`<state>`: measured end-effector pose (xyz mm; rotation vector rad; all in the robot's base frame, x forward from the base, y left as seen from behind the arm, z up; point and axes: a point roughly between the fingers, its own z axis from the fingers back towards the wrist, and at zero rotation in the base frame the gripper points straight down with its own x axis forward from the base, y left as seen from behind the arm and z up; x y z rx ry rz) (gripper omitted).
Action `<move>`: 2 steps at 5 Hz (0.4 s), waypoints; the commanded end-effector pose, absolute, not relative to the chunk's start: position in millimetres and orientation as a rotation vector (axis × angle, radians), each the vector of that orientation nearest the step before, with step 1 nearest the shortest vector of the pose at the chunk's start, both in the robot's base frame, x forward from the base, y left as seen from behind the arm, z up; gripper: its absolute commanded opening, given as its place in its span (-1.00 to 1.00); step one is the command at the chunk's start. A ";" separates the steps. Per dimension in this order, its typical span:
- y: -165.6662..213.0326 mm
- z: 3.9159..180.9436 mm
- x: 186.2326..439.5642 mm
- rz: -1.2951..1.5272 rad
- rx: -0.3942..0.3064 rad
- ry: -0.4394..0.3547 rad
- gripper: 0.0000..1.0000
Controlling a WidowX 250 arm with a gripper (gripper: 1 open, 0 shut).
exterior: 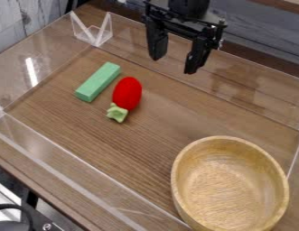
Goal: Move the red object to the right side of the table
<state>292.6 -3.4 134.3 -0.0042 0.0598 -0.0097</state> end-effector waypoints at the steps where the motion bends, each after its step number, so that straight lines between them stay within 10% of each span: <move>1: 7.2 127.0 289.3 0.024 0.000 0.074 1.00; 2: 26.4 115.6 278.4 0.111 -0.002 0.079 1.00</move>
